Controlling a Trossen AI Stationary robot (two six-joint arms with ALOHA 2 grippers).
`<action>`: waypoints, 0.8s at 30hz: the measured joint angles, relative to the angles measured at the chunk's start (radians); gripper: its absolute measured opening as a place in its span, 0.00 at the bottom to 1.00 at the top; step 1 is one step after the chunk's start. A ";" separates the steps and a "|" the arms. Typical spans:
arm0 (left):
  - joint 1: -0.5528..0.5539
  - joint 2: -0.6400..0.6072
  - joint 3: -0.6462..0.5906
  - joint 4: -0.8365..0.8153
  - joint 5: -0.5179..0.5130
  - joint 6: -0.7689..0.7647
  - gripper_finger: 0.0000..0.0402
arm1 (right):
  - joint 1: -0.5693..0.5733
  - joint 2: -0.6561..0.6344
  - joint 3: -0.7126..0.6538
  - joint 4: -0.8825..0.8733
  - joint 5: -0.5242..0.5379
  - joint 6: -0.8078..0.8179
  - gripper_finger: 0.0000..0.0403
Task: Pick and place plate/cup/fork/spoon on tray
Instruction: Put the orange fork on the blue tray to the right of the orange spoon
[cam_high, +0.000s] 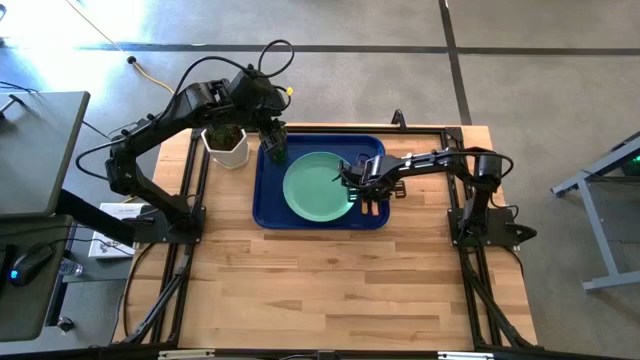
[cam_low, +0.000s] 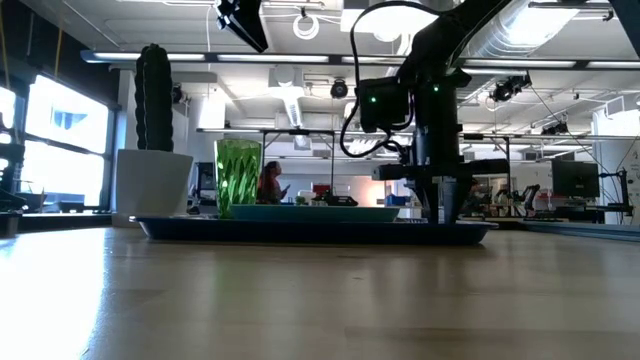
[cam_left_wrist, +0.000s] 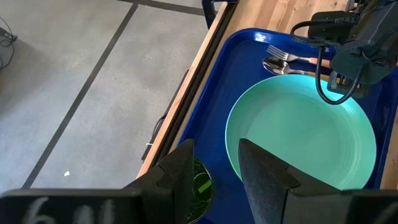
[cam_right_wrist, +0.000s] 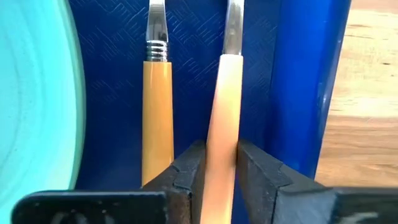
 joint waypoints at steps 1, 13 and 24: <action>0.000 0.000 0.000 0.000 0.000 0.000 0.29 | 0.000 0.000 0.000 0.000 0.000 0.000 0.20; 0.000 0.000 0.000 0.000 0.000 0.000 0.29 | 0.000 0.000 0.000 -0.044 -0.007 0.000 0.24; 0.000 0.000 0.000 0.000 0.000 0.000 0.29 | 0.000 -0.001 0.000 -0.040 -0.034 -0.004 0.25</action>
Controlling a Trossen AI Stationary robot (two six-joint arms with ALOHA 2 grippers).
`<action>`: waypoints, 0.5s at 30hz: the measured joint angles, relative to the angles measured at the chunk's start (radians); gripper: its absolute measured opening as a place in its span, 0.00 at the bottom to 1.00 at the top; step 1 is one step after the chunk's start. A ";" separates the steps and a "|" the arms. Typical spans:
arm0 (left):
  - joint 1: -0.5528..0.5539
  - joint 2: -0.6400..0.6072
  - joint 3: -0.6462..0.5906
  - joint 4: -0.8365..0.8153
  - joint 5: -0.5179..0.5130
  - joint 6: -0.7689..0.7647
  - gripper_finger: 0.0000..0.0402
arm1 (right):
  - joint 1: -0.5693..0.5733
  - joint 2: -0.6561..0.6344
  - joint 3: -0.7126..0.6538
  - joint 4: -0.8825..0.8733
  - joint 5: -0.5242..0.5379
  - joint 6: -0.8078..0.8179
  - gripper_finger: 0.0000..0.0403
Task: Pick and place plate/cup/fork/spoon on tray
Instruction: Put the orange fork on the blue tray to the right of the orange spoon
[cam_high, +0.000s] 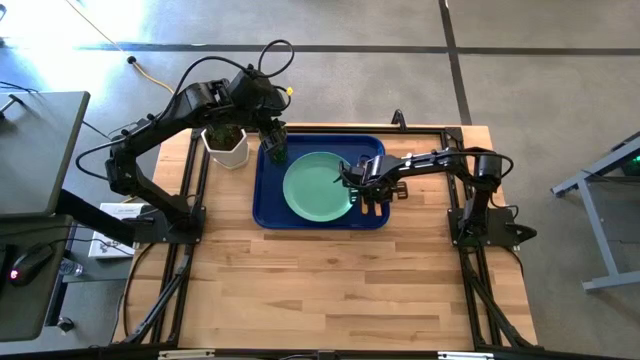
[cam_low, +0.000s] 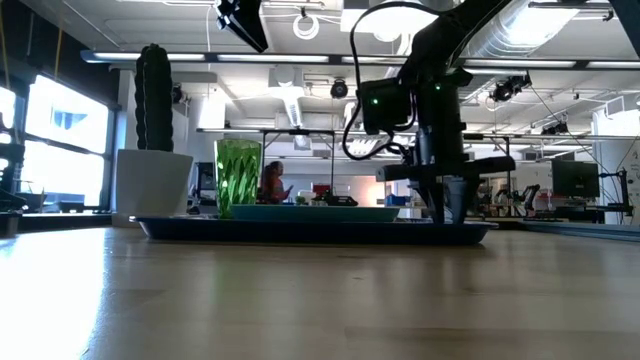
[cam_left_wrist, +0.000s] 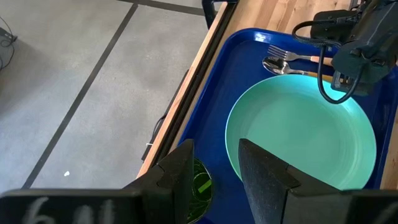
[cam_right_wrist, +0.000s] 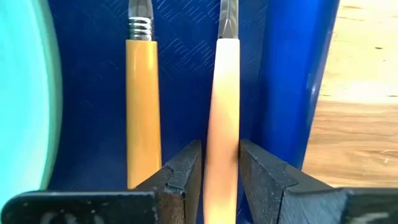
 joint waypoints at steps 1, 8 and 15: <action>0.000 0.000 0.000 0.000 0.000 0.000 0.29 | 0.000 0.000 0.000 0.002 -0.002 -0.005 0.25; 0.000 0.000 0.000 0.000 0.000 0.000 0.29 | 0.000 0.000 0.000 0.015 -0.015 -0.015 0.25; 0.000 0.000 0.000 0.000 0.000 -0.001 0.29 | 0.000 0.000 0.000 0.024 -0.023 -0.022 0.25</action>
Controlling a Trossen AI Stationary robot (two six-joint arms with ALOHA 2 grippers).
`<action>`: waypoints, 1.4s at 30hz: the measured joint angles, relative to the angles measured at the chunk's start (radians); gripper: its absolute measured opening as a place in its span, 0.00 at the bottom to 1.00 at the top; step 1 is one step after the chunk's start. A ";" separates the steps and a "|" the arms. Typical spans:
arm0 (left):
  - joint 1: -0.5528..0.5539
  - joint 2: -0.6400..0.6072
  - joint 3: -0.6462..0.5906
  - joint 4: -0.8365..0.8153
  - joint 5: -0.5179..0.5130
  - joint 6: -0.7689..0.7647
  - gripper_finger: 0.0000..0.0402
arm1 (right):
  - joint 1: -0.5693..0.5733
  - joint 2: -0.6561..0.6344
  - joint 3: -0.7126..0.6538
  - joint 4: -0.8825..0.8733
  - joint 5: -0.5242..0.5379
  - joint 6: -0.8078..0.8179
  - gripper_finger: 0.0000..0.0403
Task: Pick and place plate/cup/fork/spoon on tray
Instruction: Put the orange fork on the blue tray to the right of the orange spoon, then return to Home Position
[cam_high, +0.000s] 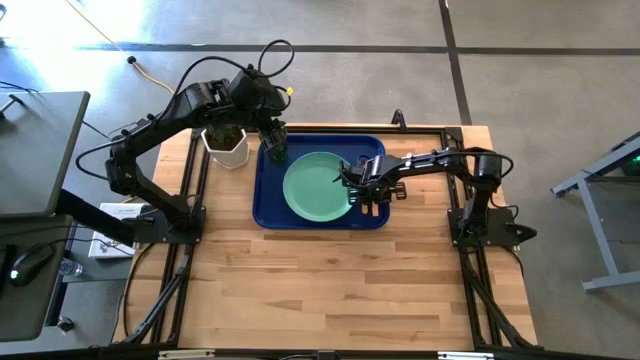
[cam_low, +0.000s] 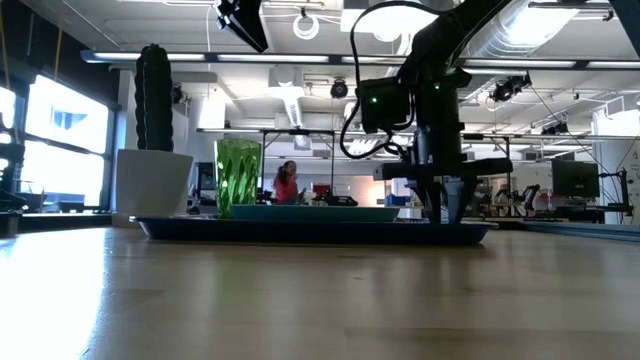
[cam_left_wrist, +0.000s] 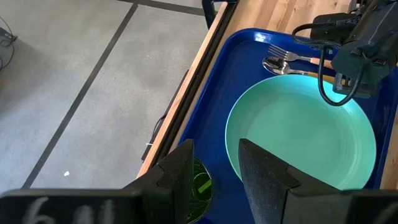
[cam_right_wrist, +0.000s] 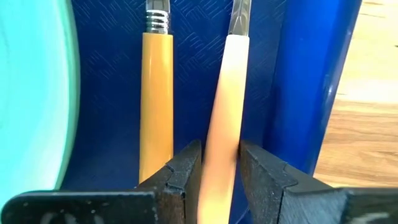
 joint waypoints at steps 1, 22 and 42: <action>0.000 0.000 0.000 0.000 0.000 0.000 0.29 | 0.000 0.000 0.000 0.000 0.000 0.000 0.25; -0.005 -0.019 0.000 -0.037 0.137 -0.063 0.29 | 0.000 -0.221 0.000 0.022 0.009 -0.024 0.24; -0.035 -0.523 -0.564 0.142 0.158 -0.138 0.29 | 0.000 -0.416 0.000 0.651 0.134 -0.375 0.24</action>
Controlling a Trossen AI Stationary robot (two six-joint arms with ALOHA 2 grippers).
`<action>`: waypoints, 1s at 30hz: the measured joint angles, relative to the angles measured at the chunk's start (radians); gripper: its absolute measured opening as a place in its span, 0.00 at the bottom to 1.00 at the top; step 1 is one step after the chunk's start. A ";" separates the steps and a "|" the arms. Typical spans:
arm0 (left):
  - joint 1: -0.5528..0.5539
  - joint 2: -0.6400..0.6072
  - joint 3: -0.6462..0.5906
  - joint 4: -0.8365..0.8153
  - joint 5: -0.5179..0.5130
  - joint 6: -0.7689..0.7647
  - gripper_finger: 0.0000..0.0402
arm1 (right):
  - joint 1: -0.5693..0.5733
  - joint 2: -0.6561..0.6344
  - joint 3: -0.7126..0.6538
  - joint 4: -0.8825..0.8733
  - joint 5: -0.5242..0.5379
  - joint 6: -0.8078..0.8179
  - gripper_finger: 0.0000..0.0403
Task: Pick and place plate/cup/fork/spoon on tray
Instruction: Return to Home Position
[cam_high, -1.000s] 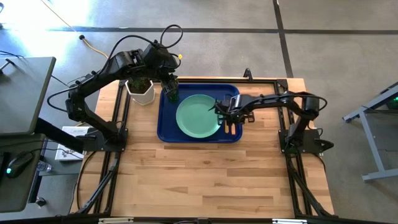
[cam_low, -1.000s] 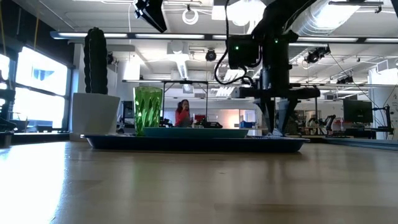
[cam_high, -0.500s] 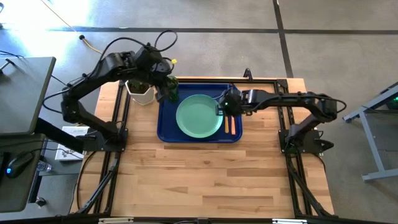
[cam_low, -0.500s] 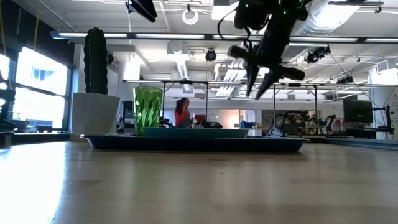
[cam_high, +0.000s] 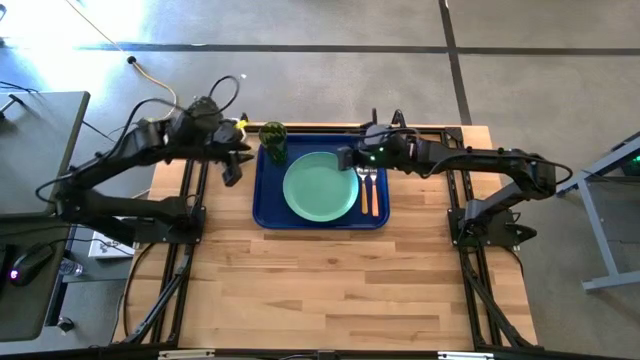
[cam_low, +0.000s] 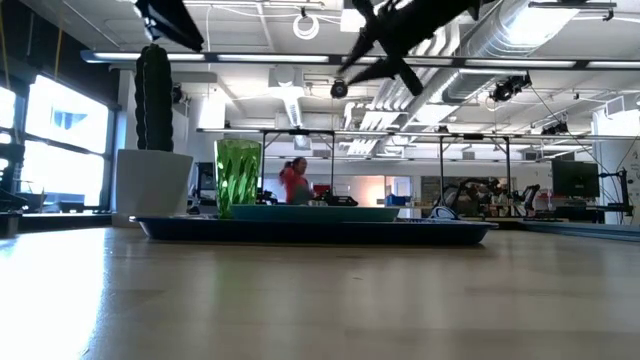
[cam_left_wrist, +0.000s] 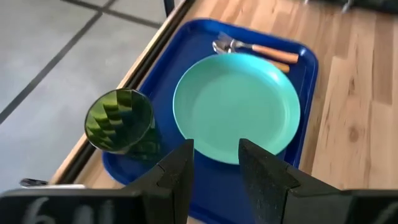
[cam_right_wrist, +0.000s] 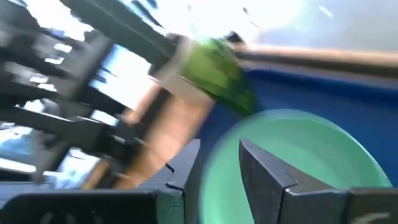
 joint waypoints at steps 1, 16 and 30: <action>0.000 -0.036 -0.044 0.032 0.000 -0.016 0.29 | 0.000 0.000 0.000 0.050 -0.015 -0.025 0.24; 0.000 -0.499 -0.556 0.449 0.047 -0.245 0.29 | -0.001 -0.004 0.000 0.463 -0.077 -0.110 0.24; 0.000 -0.762 -0.870 0.644 0.101 -0.325 0.29 | -0.049 -0.192 0.000 0.375 -0.130 -0.302 0.24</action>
